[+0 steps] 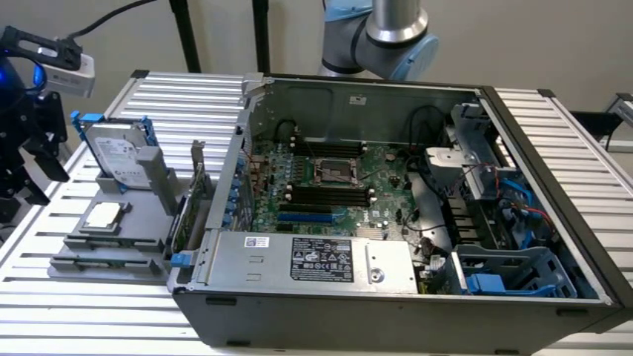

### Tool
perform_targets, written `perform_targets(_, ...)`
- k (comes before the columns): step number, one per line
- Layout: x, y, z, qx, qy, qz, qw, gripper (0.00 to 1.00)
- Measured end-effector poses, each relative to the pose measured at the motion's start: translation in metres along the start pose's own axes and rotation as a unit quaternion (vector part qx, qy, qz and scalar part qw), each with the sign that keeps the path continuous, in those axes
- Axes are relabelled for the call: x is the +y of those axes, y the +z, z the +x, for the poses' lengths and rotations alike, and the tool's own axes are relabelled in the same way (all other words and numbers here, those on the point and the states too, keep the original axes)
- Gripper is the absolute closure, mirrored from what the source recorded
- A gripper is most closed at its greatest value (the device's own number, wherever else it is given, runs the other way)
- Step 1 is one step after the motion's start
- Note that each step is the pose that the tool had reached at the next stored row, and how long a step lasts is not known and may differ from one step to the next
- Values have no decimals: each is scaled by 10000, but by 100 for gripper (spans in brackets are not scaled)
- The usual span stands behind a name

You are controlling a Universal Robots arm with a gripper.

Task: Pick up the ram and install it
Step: 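Pick up the ram and move it above insertion slot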

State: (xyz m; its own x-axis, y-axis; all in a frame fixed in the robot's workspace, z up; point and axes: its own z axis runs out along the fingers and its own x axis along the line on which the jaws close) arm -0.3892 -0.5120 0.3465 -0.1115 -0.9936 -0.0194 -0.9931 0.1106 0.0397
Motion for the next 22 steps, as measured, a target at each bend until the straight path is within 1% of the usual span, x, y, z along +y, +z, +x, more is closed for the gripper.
perform_targets(22,-18,398,28,1,-34,0,10000,58)
